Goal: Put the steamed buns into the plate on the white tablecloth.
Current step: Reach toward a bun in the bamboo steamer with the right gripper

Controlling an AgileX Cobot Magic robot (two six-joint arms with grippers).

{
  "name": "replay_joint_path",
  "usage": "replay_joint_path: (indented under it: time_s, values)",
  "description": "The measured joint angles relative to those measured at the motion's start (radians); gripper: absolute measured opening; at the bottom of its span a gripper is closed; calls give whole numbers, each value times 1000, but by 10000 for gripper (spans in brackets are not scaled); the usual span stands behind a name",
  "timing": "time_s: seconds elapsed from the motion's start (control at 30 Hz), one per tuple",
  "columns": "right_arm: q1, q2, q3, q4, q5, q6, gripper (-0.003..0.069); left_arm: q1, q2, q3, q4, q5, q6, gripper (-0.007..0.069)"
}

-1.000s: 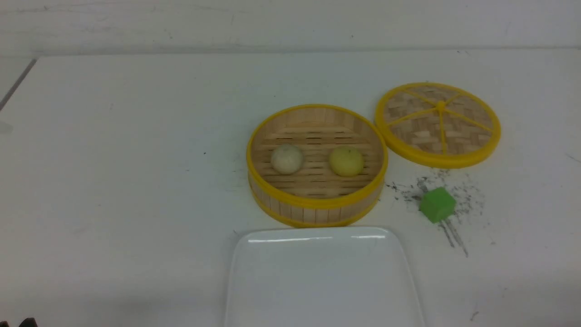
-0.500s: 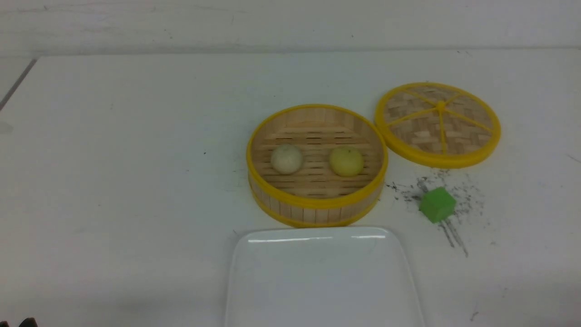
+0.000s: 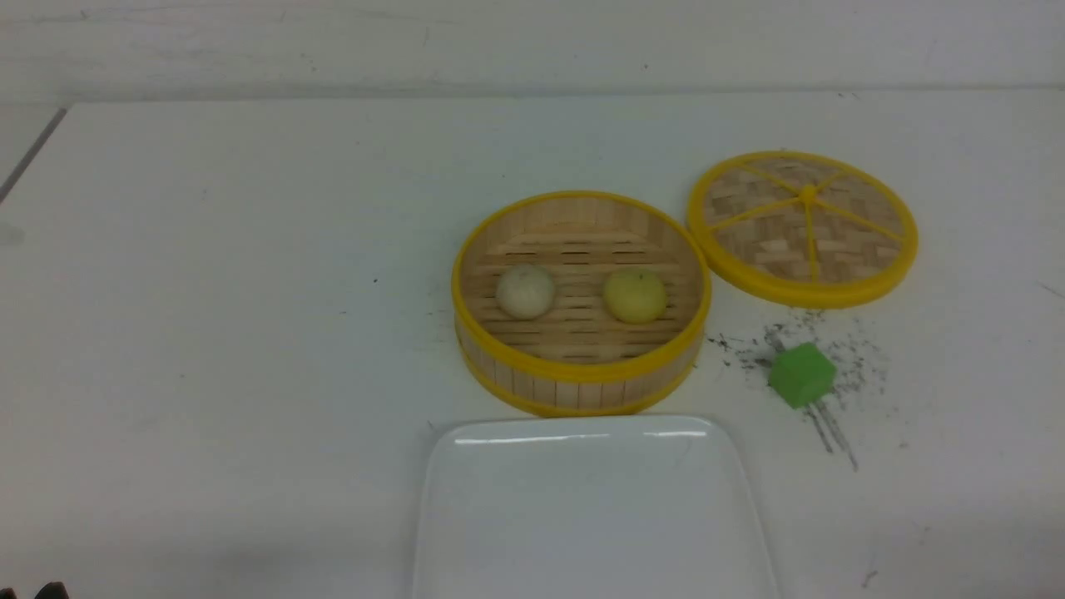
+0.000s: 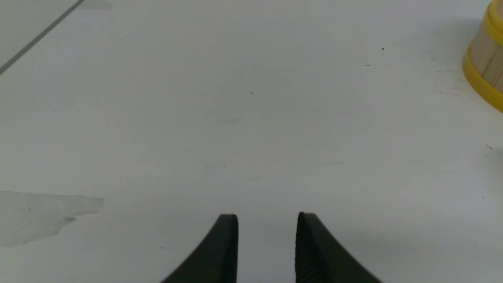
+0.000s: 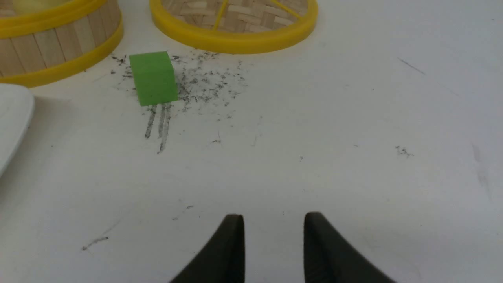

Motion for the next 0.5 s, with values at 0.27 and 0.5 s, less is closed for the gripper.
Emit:
replay_joint_path:
  time_s: [0.27, 0.5]
  values:
    - [0, 0, 2, 23, -20, 7, 240, 0, 0, 0, -8, 0, -13, 241]
    - [0, 0, 9, 582, -99, 368, 240, 0, 0, 2, -532, -3, -443, 241]
